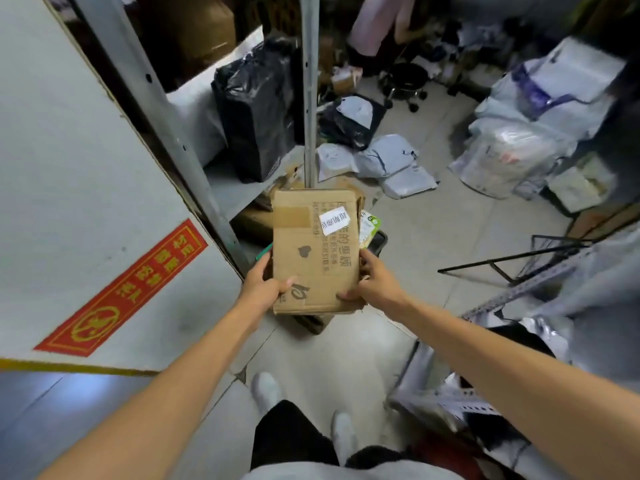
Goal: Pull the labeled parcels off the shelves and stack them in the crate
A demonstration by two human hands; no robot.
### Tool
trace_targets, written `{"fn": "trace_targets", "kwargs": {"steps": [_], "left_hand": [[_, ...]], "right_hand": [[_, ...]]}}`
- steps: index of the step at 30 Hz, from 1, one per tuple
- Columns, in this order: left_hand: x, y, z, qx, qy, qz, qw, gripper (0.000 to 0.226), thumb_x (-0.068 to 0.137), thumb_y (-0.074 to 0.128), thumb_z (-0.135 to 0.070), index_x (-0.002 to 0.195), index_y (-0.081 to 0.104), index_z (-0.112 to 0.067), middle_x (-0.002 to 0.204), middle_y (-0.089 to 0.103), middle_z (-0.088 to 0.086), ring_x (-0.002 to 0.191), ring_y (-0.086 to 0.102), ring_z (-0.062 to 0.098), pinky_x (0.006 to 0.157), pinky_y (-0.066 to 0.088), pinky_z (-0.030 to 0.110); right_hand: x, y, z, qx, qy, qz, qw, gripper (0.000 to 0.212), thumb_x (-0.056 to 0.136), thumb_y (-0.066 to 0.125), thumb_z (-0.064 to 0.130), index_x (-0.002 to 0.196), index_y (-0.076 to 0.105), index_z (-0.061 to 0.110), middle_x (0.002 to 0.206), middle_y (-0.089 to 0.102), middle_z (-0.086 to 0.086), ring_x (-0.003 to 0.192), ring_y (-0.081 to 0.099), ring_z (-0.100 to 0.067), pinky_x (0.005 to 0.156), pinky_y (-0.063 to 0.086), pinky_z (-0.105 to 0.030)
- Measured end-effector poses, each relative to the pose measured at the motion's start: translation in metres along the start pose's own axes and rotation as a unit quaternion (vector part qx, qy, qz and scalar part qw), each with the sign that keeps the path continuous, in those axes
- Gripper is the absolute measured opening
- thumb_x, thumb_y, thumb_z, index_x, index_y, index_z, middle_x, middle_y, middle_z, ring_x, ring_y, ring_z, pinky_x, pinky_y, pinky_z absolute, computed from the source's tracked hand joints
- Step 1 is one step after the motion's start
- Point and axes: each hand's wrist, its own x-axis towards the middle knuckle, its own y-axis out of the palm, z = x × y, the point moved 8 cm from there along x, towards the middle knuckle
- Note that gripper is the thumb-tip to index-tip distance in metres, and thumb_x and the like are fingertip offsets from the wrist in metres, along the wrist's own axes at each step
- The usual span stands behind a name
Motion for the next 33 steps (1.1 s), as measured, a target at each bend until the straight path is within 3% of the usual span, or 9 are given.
{"fn": "trace_targets", "kwargs": {"steps": [3,7,11,14,18,21,24,28,33], "left_hand": [[0.056,0.000,-0.021,0.027,0.002,0.023,0.999,0.073,0.086,0.066,0.001,0.148,0.035,-0.022,0.133,0.056,0.002,0.108,0.058,0.017,0.085,0.051,0.030],[0.136,-0.004,-0.052,0.057,-0.010,0.068,0.996,0.072,0.088,0.063,0.002,0.150,0.032,-0.019,0.136,0.054,0.001,0.110,0.056,0.016,0.071,0.050,0.021],[0.206,-0.006,-0.076,0.092,-0.029,0.094,0.991,0.071,0.086,0.066,-0.001,0.146,0.039,-0.027,0.135,0.058,0.002,0.113,0.059,0.020,0.093,0.053,0.040],[0.251,0.009,-0.091,0.115,-0.029,0.138,0.983,0.067,0.087,0.065,-0.003,0.144,0.043,-0.030,0.129,0.062,-0.002,0.106,0.062,0.017,0.090,0.054,0.037],[0.309,0.046,-0.104,0.157,-0.040,0.185,0.969,0.064,0.092,0.062,-0.011,0.143,0.039,-0.042,0.126,0.063,-0.006,0.108,0.061,0.021,0.081,0.052,0.042],[0.362,0.079,-0.105,0.183,-0.016,0.183,0.966,0.063,0.094,0.059,-0.009,0.145,0.037,-0.040,0.133,0.058,-0.004,0.116,0.058,0.021,0.089,0.052,0.040],[0.428,0.106,-0.094,0.209,0.005,0.169,0.963,0.065,0.093,0.060,-0.009,0.146,0.037,-0.037,0.140,0.054,-0.003,0.123,0.054,0.020,0.103,0.046,0.043],[0.511,0.137,-0.073,0.255,0.059,0.143,0.955,0.064,0.093,0.061,-0.010,0.148,0.037,-0.030,0.143,0.051,-0.002,0.127,0.051,0.018,0.108,0.042,0.042],[0.584,0.167,-0.042,0.313,0.078,0.105,0.941,0.063,0.094,0.058,-0.013,0.148,0.034,-0.032,0.140,0.053,-0.004,0.118,0.055,0.019,0.101,0.048,0.042]], "right_hand": [[0.045,-0.001,0.009,0.020,0.017,-0.027,0.999,0.078,0.063,0.079,-0.011,0.130,0.049,0.016,0.106,0.062,-0.003,0.101,0.060,-0.021,0.068,0.055,-0.028],[0.105,0.000,0.030,0.030,0.035,-0.062,0.997,0.078,0.065,0.079,-0.009,0.131,0.046,0.018,0.108,0.062,-0.002,0.106,0.059,-0.022,0.067,0.055,-0.028],[0.157,-0.001,0.049,0.042,0.061,-0.094,0.993,0.076,0.066,0.079,-0.009,0.130,0.046,0.014,0.117,0.062,-0.009,0.109,0.059,-0.024,0.083,0.057,-0.040],[0.192,-0.014,0.051,0.055,0.077,-0.128,0.987,0.077,0.067,0.078,-0.006,0.132,0.045,0.016,0.117,0.063,-0.006,0.110,0.059,-0.024,0.089,0.056,-0.044],[0.235,-0.041,0.034,0.133,0.101,-0.160,0.973,0.065,0.077,0.072,-0.005,0.133,0.049,0.018,0.108,0.067,-0.003,0.100,0.064,-0.020,0.078,0.058,-0.036],[0.283,-0.060,0.007,0.164,0.111,-0.181,0.963,0.060,0.079,0.071,-0.002,0.131,0.053,0.022,0.109,0.069,-0.003,0.101,0.065,-0.022,0.088,0.057,-0.043],[0.346,-0.075,-0.026,0.179,0.117,-0.190,0.958,0.069,0.077,0.073,0.000,0.134,0.050,0.030,0.111,0.066,-0.007,0.104,0.064,-0.026,0.091,0.055,-0.046],[0.427,-0.089,-0.068,0.203,0.118,-0.166,0.958,0.086,0.072,0.074,-0.012,0.139,0.042,0.031,0.108,0.060,-0.005,0.104,0.061,-0.024,0.082,0.058,-0.038],[0.497,-0.096,-0.118,0.212,0.118,-0.147,0.959,0.096,0.071,0.075,-0.013,0.143,0.037,0.036,0.114,0.058,-0.006,0.107,0.060,-0.025,0.071,0.059,-0.028]]}}
